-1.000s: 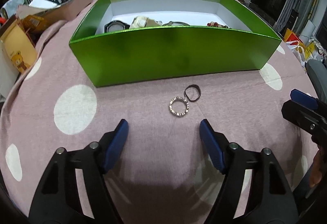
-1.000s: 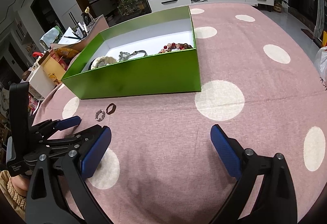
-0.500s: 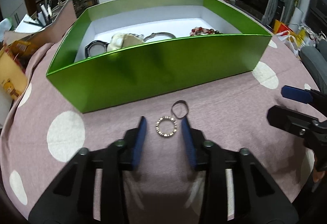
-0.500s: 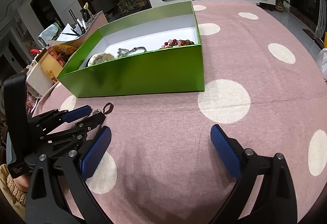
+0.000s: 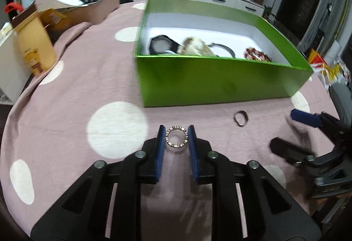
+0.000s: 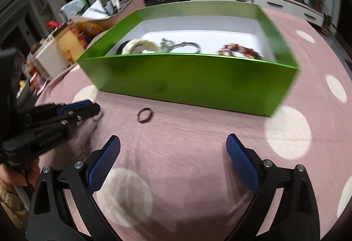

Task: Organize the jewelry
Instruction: 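Grasp the silver stone ring with the left tool while the right tool grasps the dark ring, then carry both rings over the green box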

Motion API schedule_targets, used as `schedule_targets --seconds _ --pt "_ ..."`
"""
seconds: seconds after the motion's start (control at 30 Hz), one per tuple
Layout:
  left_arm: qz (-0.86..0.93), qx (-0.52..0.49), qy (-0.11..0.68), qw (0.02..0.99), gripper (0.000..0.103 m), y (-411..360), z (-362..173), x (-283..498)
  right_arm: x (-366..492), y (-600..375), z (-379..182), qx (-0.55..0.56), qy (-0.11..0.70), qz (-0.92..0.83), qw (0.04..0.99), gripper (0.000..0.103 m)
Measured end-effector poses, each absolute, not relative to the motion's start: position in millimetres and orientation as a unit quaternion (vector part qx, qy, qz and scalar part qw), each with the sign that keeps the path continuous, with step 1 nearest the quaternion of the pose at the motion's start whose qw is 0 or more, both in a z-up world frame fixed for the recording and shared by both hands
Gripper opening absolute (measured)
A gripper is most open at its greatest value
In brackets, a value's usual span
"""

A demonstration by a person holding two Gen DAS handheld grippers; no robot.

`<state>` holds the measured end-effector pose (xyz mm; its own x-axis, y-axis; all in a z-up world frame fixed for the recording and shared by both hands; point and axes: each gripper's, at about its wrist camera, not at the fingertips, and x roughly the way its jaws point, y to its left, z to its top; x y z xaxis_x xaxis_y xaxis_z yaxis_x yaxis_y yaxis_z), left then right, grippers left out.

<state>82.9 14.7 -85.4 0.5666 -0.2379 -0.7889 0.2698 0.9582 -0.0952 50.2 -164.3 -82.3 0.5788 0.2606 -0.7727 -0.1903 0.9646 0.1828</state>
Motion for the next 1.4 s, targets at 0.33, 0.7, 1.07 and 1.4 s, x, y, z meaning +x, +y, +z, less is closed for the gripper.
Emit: schedule_targets --seconds 0.33,0.7,1.07,1.4 --pt "-0.135 -0.012 0.436 0.890 0.020 38.1 -81.1 80.8 71.7 -128.6 -88.7 -0.041 0.437 0.123 0.890 0.062" --pt "-0.137 -0.024 0.439 0.888 0.020 42.0 -83.4 80.4 68.5 -119.3 -88.0 -0.065 0.424 0.140 0.893 0.020" --pt "-0.153 -0.013 0.431 0.889 0.020 28.1 -70.0 70.0 43.3 -136.6 -73.1 -0.039 0.411 0.131 0.901 0.020" --pt "-0.149 0.003 0.426 0.893 0.020 15.6 -55.2 65.6 19.0 -170.7 -39.8 -0.013 0.373 0.110 0.921 0.020"
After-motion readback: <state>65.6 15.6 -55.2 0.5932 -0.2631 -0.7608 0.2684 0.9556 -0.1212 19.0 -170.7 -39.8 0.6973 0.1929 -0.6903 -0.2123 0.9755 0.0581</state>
